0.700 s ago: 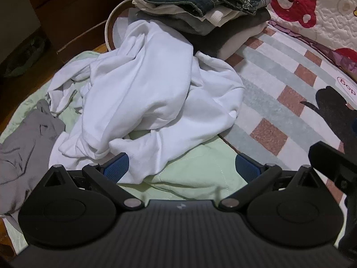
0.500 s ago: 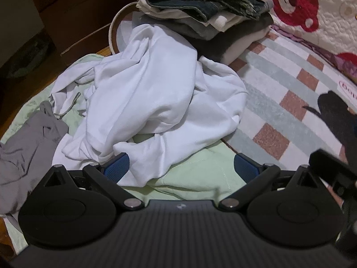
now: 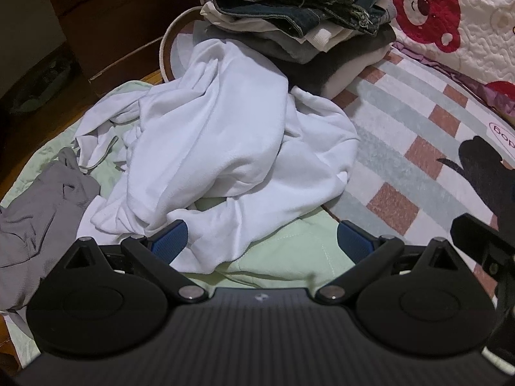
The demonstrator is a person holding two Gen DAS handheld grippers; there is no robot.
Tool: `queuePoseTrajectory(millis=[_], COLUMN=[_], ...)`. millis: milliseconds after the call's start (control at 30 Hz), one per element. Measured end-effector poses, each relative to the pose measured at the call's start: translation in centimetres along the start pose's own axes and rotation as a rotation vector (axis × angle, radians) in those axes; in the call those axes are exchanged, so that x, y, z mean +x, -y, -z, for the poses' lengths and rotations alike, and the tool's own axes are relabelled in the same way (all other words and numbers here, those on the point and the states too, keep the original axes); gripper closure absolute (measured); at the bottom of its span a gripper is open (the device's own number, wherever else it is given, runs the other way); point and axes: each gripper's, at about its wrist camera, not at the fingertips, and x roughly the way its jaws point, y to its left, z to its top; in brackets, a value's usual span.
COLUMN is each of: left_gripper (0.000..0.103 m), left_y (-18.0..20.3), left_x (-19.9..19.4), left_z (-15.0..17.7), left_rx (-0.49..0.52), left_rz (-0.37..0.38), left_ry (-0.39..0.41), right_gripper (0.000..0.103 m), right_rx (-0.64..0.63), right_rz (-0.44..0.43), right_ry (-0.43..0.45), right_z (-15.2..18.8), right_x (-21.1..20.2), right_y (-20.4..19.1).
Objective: Fold clothes
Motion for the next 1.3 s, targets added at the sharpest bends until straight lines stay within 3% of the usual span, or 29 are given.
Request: queuePoseTrajectory(millis=[333,1300], left_gripper=[0.002,0.001], left_y=[0.1,-0.5], left_x=[-0.3,1.4], left_z=[-0.1,0.2], left_rx=[0.012,-0.011], left_rz=[-0.004,-0.036], left_ry=[0.022,-0.019], right_gripper=[0.021,0.02], right_rx=[0.004,0.013], right_rz=[0.009,0.03], right_ry=[-0.005,-0.034], right_z=[0.2,1.0], right_x=[0.2,1.0], right_y=[0.1,0.1])
